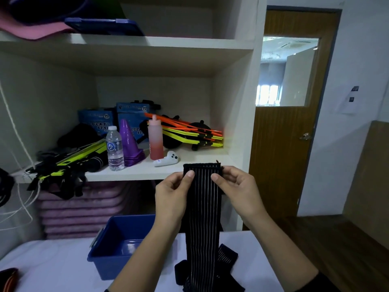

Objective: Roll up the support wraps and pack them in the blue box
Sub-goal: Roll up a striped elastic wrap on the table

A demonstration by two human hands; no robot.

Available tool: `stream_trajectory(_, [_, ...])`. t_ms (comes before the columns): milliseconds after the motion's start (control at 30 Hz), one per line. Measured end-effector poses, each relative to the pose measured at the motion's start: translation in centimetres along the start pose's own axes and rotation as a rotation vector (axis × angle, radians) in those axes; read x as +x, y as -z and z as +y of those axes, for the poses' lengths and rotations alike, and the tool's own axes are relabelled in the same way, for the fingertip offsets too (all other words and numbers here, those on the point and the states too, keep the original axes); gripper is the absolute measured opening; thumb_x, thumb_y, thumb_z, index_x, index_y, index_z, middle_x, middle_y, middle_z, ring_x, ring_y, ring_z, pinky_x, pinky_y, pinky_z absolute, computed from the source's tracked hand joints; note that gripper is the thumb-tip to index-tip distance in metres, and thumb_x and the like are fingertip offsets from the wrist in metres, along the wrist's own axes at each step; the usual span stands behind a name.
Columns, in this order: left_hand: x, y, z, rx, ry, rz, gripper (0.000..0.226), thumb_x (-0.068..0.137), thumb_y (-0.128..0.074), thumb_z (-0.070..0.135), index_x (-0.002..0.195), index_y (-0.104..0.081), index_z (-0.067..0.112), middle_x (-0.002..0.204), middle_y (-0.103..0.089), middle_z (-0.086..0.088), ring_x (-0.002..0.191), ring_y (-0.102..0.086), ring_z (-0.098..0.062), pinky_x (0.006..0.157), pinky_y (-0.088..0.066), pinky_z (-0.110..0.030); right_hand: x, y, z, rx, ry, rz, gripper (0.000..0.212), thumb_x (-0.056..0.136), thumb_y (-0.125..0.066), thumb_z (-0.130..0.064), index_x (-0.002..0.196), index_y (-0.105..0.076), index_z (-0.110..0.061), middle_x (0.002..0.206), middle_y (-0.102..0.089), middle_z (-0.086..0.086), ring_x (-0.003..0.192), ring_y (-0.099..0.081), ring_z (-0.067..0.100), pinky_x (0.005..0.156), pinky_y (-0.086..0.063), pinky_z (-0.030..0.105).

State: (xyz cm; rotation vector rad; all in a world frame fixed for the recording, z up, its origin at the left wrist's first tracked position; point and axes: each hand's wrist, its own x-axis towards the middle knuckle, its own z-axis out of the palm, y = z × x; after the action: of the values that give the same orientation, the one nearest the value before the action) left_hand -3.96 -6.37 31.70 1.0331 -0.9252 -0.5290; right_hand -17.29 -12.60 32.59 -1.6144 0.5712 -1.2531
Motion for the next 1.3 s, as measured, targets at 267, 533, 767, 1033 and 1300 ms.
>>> stream_trajectory(267, [-0.3, 4.5, -0.3, 0.236, -0.084, 0.139, 0.027, 0.089, -0.056, 0.036, 0.075, -0.071, 0.018, 0.073, -0.07, -0.01, 0.07, -0.06, -0.017, 0.069, -0.051, -0.045, 0.5, -5.0, 2.5, 0.03, -0.022, 0.044, 0.012, 0.078, -0.072, -0.021, 0.08, -0.07, -0.01, 0.081, -0.074, 0.009, 0.081, -0.071, 0.025, 0.079, -0.056, 0.042])
stream_trajectory(533, [-0.9, 12.0, -0.2, 0.364, -0.111, 0.18, 0.014, 0.089, -0.061, 0.022, 0.08, -0.07, 0.017, 0.075, -0.073, 0.0, 0.074, -0.068, -0.018, 0.068, -0.053, -0.038, 0.5, -11.8, 4.2, 0.032, -0.033, -0.071, 0.05, 0.06, -0.072, -0.047, 0.092, -0.07, -0.009, 0.085, -0.074, 0.007, 0.085, -0.071, 0.021, 0.083, -0.056, 0.039])
stream_trajectory(767, [0.5, 18.4, 1.7, 0.3, -0.035, 0.293, 0.008, 0.085, -0.065, 0.019, 0.088, -0.072, 0.016, 0.081, -0.074, -0.003, 0.078, -0.07, -0.018, 0.07, -0.055, -0.036, 1.4, -18.2, 4.7, 0.05, -0.063, -0.154, 0.043, 0.061, -0.073, -0.039, 0.093, -0.069, -0.011, 0.086, -0.073, 0.007, 0.085, -0.071, 0.019, 0.083, -0.057, 0.039])
stream_trajectory(1033, [0.8, 28.6, 4.3, 0.351, 0.003, 0.338, 0.008, 0.085, -0.064, 0.011, 0.091, -0.071, 0.01, 0.067, -0.068, -0.006, 0.057, -0.062, -0.017, 0.059, -0.058, -0.038, 1.7, -27.6, 4.9, 0.157, -0.112, -0.277, 0.016, 0.075, -0.074, -0.018, 0.089, -0.071, -0.013, 0.085, -0.074, 0.009, 0.083, -0.07, 0.024, 0.079, -0.057, 0.041])
stream_trajectory(1300, [7.2, 37.9, 2.6, 0.517, 0.049, 0.444, 0.013, 0.086, -0.063, 0.014, 0.075, -0.066, 0.021, 0.061, -0.062, 0.001, 0.058, -0.056, -0.018, 0.064, -0.049, -0.033, 6.8, -38.0, 7.1, 0.039, -0.105, -0.366, 0.011, 0.075, -0.076, -0.012, 0.08, -0.067, -0.016, 0.076, -0.07, 0.004, 0.065, -0.063, 0.007, 0.056, -0.047, 0.01])
